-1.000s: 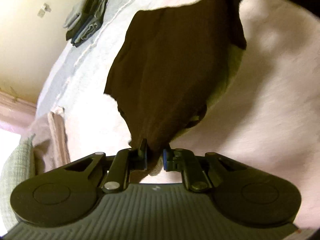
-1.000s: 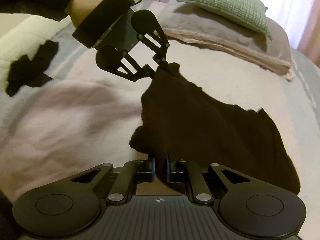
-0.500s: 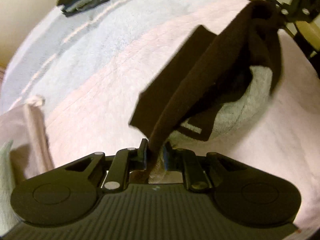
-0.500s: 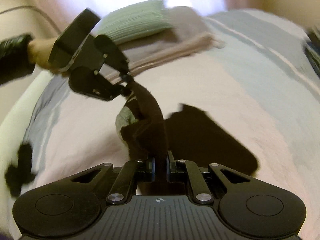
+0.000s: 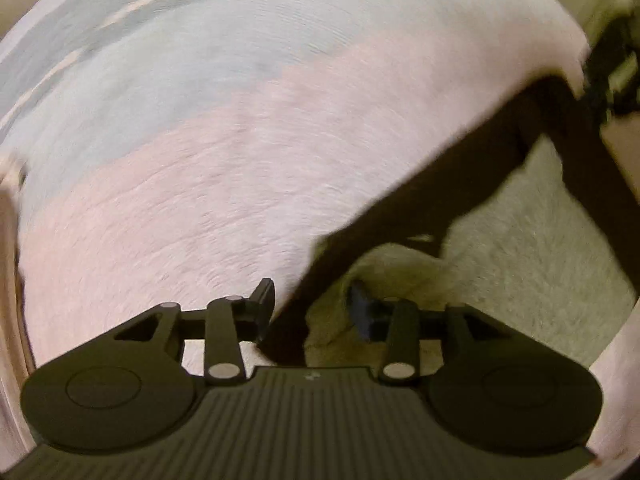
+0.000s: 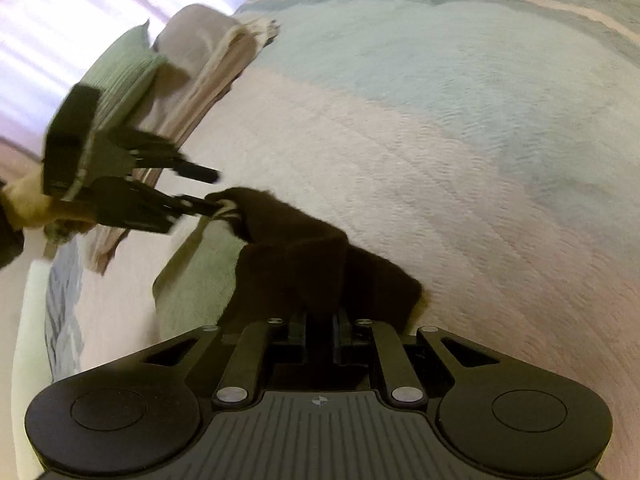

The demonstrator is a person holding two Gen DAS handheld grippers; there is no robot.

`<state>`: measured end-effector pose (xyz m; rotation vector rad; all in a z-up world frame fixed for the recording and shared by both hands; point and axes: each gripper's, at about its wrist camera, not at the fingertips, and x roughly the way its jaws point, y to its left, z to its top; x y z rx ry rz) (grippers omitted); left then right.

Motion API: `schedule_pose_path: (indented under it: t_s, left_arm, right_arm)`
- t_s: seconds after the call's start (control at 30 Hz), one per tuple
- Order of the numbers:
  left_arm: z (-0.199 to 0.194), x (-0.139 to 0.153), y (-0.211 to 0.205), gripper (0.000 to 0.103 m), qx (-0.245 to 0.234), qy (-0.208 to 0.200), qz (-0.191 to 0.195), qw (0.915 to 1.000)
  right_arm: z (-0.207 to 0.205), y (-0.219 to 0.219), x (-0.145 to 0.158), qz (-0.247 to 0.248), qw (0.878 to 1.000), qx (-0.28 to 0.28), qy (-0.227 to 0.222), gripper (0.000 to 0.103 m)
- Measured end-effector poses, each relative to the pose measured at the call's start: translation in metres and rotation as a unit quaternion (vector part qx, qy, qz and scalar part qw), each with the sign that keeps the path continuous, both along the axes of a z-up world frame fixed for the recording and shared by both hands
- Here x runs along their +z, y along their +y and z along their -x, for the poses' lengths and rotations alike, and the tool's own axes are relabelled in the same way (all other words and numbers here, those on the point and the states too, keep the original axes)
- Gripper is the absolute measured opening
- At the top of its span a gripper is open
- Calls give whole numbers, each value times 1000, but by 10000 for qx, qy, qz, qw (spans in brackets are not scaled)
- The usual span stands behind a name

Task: Fold clothes

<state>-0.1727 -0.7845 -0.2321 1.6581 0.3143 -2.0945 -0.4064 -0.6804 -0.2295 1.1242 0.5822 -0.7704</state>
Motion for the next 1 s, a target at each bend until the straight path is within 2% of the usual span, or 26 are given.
schedule_pose_path:
  t_s: [0.1,0.17,0.27,0.33,0.43,0.57,0.6,0.67,0.7,0.73,0.77,0.87,0.93,1.0]
  left_arm:
    - [-33,25,-10,37,740,348,126,9966]
    - [-55,42,-6,37,1194,638,131,9907]
    - [-71,49,8,37,1533,1033,-55,9828]
    - [-70,32,16,37,1613,1148,-296,9798]
    - [-53,-7,22,35,1555,1036,-455,9813]
    - [-39,-42,19,36,1716,973,-336,9798]
    - [-39,-45,17,40,1777,953,-269,9791]
    - [-42,-41,15,42,1906,974,-245,9765]
    - [-45,-34,17,41,1956,974,-195,9756]
    - [-49,-25,21,37,1947,978,-141,9759]
    - [-54,-16,27,36,1924,979,-76,9764]
    - [-75,16,46,34,1888,997,178,9768]
    - [-86,33,64,34,1766,1042,345,9781]
    - [-92,41,89,38,1429,1004,566,9830]
  right_arm:
    - [3,7,10,181,9996,-172,103,4]
    - [2,16,18,233,9994,-229,134,4]
    - [-3,21,14,237,9989,-340,196,4]
    - [0,19,3,126,9981,-584,168,4]
    - [6,11,-11,-44,9960,-885,91,3]
    - [8,9,-17,48,9959,-890,125,4]
    - [6,9,-16,115,9963,-830,167,6]
    - [3,12,-7,253,9962,-756,355,18]
    - [-1,16,3,400,9948,-716,610,35]
    - [-6,22,13,577,9929,-646,820,39]
    - [-11,29,24,761,9915,-514,919,39]
    - [-45,63,63,1605,9792,349,1190,40]
    - [-80,93,77,2026,9612,1230,1412,40]
    - [-114,122,75,2351,9322,2068,1815,44]
